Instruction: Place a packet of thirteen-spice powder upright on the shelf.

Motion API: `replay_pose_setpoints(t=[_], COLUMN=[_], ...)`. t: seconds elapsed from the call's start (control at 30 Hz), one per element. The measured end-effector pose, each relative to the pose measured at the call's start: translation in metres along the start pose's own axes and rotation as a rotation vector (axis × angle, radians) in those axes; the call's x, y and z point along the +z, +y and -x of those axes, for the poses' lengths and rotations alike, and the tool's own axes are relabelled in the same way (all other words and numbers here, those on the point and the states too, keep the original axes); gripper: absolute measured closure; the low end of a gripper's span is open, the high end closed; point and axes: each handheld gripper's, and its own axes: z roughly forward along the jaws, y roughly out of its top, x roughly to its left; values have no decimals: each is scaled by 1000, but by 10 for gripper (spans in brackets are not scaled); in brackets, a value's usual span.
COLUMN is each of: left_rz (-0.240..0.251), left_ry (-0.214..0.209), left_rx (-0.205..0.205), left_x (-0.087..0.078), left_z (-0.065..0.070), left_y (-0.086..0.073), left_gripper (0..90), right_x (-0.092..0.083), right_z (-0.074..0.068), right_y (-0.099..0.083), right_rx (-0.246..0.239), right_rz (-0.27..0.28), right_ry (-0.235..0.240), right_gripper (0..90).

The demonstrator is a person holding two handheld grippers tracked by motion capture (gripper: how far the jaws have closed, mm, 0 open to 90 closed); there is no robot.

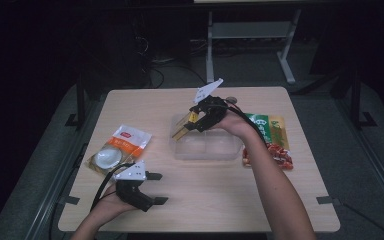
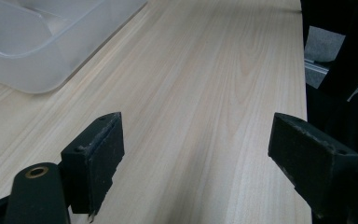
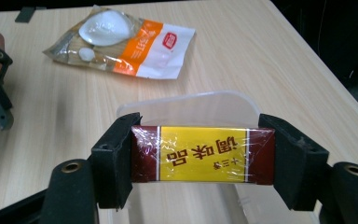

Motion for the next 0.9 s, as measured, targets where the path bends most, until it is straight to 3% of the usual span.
replay_pose_setpoints(t=[0.07,0.1,0.2,0.4,0.63,0.7,0.73,0.9], left_rz=[3,6,10,16,14,11,9,2], left_ry=[-3,-3,-6,-7,-12,-11,-9,6], left_rx=[-3,-4,-7,-10,-15,-11,-7,-23], left_x=[0,0,-1,-1,0,0,0,2], left_z=[0,0,0,0,1,0,-1,-3], left_y=[0,0,0,0,0,0,0,-1], left_gripper=[176,176,175,175,174,175,174,165], right_x=[1,1,2,8,18,21,24,32], right_z=[1,-1,0,-1,0,-1,1,0], right_y=[1,2,5,16,21,21,21,21], right_rx=[-1,23,4,-46,-44,-23,-42,-50], right_rz=[9,15,35,16,25,21,21,13], right_ry=[-1,2,0,-1,9,16,15,26], right_gripper=[316,316,316,316,317,316,316,316])
